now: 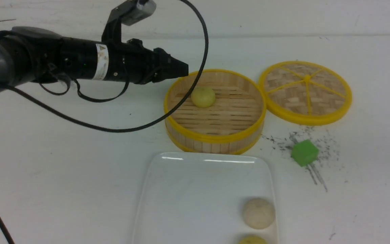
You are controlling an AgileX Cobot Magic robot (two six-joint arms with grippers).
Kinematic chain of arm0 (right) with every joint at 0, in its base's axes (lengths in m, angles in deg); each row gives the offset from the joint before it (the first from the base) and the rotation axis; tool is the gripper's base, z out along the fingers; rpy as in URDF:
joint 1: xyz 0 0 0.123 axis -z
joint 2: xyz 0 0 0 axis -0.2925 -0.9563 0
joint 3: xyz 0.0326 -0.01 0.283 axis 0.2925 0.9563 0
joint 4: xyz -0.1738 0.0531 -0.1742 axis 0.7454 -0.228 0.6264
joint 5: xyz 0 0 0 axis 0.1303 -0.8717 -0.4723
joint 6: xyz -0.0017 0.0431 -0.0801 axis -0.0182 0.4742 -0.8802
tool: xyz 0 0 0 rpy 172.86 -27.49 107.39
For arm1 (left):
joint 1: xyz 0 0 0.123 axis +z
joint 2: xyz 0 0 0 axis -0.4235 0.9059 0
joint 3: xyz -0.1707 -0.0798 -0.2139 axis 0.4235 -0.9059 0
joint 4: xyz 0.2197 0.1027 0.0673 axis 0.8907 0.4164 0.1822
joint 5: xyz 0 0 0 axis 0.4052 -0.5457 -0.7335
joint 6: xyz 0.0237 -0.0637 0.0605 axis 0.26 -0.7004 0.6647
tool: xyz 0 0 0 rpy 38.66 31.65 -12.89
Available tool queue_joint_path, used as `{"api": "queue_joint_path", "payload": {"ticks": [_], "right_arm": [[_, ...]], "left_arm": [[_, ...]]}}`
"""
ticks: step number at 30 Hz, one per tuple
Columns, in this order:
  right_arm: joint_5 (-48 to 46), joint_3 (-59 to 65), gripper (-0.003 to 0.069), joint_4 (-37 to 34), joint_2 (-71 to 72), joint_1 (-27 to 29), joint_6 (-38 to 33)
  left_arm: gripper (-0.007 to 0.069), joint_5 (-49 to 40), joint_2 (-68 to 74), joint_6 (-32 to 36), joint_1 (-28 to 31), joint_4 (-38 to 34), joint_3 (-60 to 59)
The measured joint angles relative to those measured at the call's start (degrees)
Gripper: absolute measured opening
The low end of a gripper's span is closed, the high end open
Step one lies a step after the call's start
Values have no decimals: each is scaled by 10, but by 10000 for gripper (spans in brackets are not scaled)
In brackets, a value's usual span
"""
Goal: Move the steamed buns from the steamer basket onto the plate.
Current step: Use the left arm to grab the steamed stuffed bun that is closest to it
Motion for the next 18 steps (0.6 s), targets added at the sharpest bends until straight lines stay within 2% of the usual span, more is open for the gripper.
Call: {"api": "queue_joint_path", "payload": {"ticks": [18], "right_arm": [[11, 0, 546, 2, 0, 0, 0]], "left_arm": [[247, -9, -231, 26, 0, 0, 2]]}}
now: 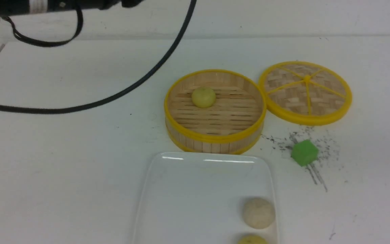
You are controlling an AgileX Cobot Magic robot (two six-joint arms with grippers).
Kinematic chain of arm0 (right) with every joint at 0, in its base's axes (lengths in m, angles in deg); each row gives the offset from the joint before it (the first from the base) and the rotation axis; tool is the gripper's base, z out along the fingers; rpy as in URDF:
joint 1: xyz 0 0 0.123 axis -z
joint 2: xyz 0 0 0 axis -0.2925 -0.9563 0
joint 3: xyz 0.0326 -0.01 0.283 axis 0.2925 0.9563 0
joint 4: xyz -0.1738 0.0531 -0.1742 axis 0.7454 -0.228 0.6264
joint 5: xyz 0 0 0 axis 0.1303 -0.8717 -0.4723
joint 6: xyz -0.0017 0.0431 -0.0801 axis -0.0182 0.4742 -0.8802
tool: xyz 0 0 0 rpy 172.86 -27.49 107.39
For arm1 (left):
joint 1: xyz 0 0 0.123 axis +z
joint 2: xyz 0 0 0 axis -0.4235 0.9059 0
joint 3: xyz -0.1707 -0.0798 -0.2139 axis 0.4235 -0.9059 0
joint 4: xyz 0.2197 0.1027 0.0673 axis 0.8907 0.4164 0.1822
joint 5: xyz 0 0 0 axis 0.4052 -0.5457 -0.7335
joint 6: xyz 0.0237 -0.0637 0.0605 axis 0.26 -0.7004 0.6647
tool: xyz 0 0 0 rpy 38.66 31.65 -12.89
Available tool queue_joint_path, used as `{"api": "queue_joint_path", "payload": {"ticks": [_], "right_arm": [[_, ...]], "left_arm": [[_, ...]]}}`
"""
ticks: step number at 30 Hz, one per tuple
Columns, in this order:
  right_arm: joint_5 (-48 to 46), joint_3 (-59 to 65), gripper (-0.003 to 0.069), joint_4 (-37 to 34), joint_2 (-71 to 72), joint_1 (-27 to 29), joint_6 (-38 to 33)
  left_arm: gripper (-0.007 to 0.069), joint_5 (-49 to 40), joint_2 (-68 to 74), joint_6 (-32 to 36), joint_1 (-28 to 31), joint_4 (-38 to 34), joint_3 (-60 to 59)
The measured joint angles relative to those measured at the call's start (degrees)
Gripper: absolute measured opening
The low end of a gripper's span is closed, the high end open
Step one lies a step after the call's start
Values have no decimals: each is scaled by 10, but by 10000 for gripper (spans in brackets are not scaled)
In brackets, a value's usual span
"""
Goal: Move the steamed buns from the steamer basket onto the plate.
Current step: Use the left arm to grab the steamed stuffed bun that is closest to it
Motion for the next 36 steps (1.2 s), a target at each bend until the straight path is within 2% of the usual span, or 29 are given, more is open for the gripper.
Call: {"api": "queue_joint_path", "payload": {"ticks": [14, 24, 29, 30, 33, 34, 35, 36], "right_arm": [[18, 0, 546, -3, 0, 0, 0], [19, 0, 546, -3, 0, 0, 0], [19, 0, 546, -3, 0, 0, 1], [19, 0, 546, -3, 0, 0, 1], [19, 0, 546, -11, 0, 0, 1], [19, 0, 546, -11, 0, 0, 1], [19, 0, 546, -14, 0, 0, 1], [19, 0, 546, -13, 0, 0, 1]], "left_arm": [[247, -58, -21, -44, 0, 0, 0], [247, -243, -21, -39, 0, -5, 0], [246, -390, -21, 34, 0, -15, 0], [246, -396, -21, 34, 0, -15, 0], [246, -528, -21, 122, 0, -26, 0], [246, -535, -21, 133, 0, -27, 0], [246, -601, -21, 178, 0, -30, -1], [246, -607, -21, 184, 0, -31, -2]]}}
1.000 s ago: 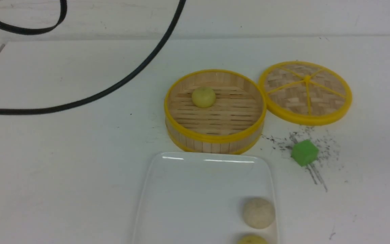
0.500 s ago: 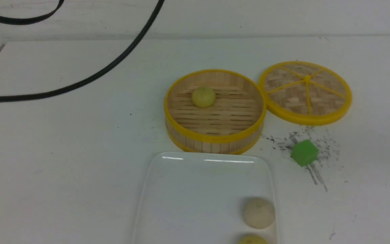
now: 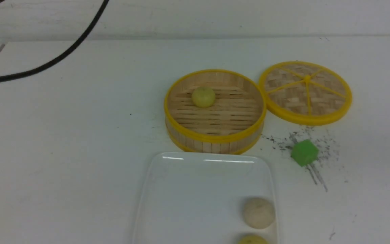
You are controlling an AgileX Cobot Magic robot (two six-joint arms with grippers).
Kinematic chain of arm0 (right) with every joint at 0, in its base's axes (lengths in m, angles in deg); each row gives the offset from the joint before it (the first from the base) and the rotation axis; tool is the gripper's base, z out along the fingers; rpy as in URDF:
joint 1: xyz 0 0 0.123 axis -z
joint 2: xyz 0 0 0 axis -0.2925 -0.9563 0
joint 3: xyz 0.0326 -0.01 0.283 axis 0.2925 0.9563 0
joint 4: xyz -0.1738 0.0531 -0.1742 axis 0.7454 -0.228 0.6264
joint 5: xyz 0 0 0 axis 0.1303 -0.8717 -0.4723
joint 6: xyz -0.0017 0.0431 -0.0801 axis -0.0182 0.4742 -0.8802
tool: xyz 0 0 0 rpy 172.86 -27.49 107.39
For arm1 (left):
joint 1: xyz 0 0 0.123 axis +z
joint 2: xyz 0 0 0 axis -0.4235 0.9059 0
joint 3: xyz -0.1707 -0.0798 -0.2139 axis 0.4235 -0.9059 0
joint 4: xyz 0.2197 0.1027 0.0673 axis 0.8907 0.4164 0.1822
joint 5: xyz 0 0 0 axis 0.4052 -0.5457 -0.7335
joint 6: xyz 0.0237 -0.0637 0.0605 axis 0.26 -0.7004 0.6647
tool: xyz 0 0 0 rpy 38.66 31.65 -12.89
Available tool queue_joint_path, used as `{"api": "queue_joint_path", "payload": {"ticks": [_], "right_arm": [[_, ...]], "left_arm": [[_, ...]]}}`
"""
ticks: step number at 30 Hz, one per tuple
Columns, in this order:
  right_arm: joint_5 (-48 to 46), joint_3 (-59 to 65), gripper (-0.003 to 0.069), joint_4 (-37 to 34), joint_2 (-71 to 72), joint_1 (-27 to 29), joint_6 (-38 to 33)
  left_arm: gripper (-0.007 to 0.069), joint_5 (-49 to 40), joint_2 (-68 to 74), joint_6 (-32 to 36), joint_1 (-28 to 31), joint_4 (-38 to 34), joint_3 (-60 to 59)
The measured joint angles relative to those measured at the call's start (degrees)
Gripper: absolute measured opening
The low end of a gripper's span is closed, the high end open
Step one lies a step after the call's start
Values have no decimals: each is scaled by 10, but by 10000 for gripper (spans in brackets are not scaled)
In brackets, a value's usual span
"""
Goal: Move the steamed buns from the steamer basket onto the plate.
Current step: Use the left arm to grab the steamed stuffed bun that is closest to it
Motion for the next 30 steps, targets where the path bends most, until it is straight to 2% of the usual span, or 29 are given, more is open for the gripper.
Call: {"api": "queue_joint_path", "payload": {"ticks": [1, 3, 4, 6, 8, 9, 10, 11, 13, 14, 15, 16, 17, 19, 23, 24, 25, 26, 27, 28, 29, 30], "right_arm": [[0, 0, 546, 0, 0, 0, 0], [0, 0, 546, 0, 0, 0, 0], [0, 0, 546, 0, 0, 0, 0], [0, 0, 546, 0, 0, 0, 0], [0, 0, 546, 0, 0, 0, 0], [0, 0, 546, 0, 0, 0, 0], [0, 0, 546, 0, 0, 0, 0], [0, 0, 546, 0, 0, 0, 0], [0, 0, 546, 0, 0, 0, 0], [0, 0, 546, 0, 0, 0, 0], [0, 0, 546, 0, 0, 0, 0], [0, 0, 546, 0, 0, 0, 0], [0, 0, 546, 0, 0, 0, 0], [0, 0, 546, 0, 0, 0, 0], [0, 0, 546, 0, 0, 0, 1], [0, 0, 546, 0, 0, 0, 1], [0, 0, 546, 0, 0, 0, 1], [0, 0, 546, 0, 0, 0, 1], [0, 0, 546, 0, 0, 0, 1], [0, 0, 546, 0, 0, 0, 1], [0, 0, 546, 0, 0, 0, 1], [0, 0, 545, 0, 0, 0, 1]], "left_arm": [[246, -54, 0, 46, 0, -4, -5], [246, -113, 0, 105, 0, -8, -14], [246, -119, 0, 111, 0, -9, -15], [243, -178, 0, 178, 0, -22, -36], [242, -207, 0, 212, 0, -60, -51], [242, -232, 0, 247, 0, -111, -65], [242, -234, 0, 251, 0, -119, -66], [242, -248, 0, 291, 0, -205, -84], [242, -247, 1, 341, 0, -319, -101], [242, -247, 1, 347, 0, -331, -103], [242, -243, 1, 372, 0, -381, -109], [242, -237, 1, 422, 0, -484, -117], [242, -234, 1, 463, 0, -538, -120], [242, -233, 1, 576, 0, -703, -122], [242, -236, 1, 819, 0, -950, -122], [242, -237, 1, 915, 0, -1040, -122], [242, -237, 1, 966, 0, -1099, -122], [242, -237, 1, 1054, 0, -1155, -122], [242, -237, 1, 1177, 0, -1248, -122], [242, -236, 1, 1194, 0, -1261, -122], [242, -234, 1, 1314, 0, -1346, -122], [242, -231, 1, 1399, 0, -1400, -122]]}}
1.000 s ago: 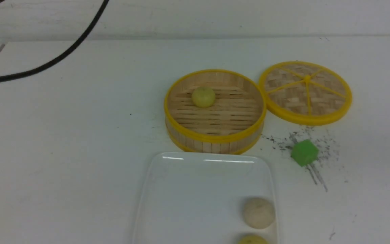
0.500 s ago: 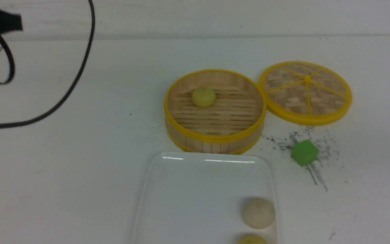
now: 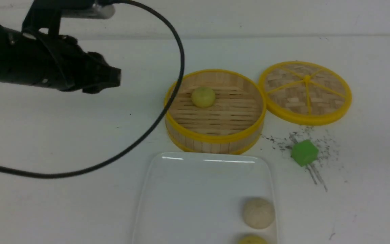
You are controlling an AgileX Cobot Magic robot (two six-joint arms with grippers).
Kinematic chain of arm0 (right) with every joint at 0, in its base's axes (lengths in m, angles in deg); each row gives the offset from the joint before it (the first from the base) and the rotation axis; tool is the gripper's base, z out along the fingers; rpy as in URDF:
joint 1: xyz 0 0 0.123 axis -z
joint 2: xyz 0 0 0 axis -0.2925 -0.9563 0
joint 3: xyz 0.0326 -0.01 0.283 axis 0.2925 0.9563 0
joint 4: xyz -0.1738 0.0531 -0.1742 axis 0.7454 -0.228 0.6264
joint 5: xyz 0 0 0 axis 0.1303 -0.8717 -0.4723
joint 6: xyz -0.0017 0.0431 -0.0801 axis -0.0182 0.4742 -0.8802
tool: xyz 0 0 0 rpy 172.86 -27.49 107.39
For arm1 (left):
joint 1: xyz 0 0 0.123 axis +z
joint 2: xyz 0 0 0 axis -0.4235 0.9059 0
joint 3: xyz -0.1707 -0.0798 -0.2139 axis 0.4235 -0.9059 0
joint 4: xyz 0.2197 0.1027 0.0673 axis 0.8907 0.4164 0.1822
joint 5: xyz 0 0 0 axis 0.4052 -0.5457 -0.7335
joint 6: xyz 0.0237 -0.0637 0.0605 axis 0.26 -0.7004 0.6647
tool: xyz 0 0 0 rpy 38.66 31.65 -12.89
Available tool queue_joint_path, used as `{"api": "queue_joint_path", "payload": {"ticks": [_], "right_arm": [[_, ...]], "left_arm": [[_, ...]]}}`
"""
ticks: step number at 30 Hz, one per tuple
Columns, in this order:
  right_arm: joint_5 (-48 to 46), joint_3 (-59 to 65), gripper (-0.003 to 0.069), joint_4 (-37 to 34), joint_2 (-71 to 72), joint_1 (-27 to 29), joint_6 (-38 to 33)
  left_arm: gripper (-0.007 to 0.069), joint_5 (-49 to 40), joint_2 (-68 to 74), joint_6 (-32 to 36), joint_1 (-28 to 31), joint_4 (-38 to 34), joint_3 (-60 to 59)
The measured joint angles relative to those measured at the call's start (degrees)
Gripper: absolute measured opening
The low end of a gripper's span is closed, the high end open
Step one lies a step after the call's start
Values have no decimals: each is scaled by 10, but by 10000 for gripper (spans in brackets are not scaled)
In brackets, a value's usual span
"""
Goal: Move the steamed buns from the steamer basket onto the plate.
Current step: Use the left arm to grab the steamed stuffed bun that is closest to it
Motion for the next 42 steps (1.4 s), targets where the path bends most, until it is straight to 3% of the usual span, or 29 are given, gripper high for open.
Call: {"api": "queue_joint_path", "payload": {"ticks": [4, 5, 6, 9, 11, 16, 22, 33, 42], "right_arm": [[0, 0, 533, 0, 0, 0, 0], [0, 0, 531, 0, 0, 0, 0], [0, 0, 526, 0, 0, 0, 0], [0, 0, 514, 0, 0, 0, 0], [0, 0, 511, 0, 0, 0, 0], [0, 0, 511, 0, 0, 0, 0], [0, 0, 511, 0, 0, 0, 0], [0, 0, 511, 0, 0, 0, 0], [-15, 0, 506, -19, 0, 0, 0]], "left_arm": [[243, 19, 8, 295, 0, -180, 0], [243, 19, 9, 295, 0, -188, 0], [243, 26, 18, 378, 0, -240, 0], [248, 42, 46, 446, 0, -326, 0], [259, 51, 67, 454, 0, -370, 0], [307, 59, 100, 455, 0, -390, 0], [414, 60, 140, 457, 0, -441, 3], [430, 16, 231, 458, -25, -496, 59], [428, 100, 324, 463, -99, -497, 124]]}}
